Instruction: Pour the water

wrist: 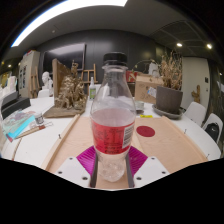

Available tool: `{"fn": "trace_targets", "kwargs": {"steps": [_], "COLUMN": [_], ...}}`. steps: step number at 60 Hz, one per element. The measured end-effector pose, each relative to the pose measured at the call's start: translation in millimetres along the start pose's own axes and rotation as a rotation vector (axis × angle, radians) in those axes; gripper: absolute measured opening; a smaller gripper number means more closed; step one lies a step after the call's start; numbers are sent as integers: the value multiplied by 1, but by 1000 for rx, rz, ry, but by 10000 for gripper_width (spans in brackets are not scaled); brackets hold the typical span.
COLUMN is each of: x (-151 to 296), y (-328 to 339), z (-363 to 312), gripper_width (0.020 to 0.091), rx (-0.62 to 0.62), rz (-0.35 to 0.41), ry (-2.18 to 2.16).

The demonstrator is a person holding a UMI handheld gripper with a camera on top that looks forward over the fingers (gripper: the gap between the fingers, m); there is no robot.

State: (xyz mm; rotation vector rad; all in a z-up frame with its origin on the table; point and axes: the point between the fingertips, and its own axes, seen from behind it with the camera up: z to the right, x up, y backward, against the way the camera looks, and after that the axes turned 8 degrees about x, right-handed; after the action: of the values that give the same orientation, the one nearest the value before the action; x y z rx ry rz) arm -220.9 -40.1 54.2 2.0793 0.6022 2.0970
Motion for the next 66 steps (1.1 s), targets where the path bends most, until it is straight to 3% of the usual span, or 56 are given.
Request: {"fn": "trace_targets", "kwargs": {"steps": [4, 8, 13, 24, 33, 49, 66], "x": [1, 1, 0, 28, 80, 179, 221], "y": [0, 1, 1, 10, 18, -16, -77], "z": [1, 3, 3, 19, 72, 163, 180], "gripper_width": [365, 259, 200, 199, 198, 197, 197], "rx": [-5, -23, -40, -90, -201, -411, -518], "rz": [7, 14, 2, -16, -9, -73, -163], "ry": [5, 20, 16, 61, 221, 838, 1562]}}
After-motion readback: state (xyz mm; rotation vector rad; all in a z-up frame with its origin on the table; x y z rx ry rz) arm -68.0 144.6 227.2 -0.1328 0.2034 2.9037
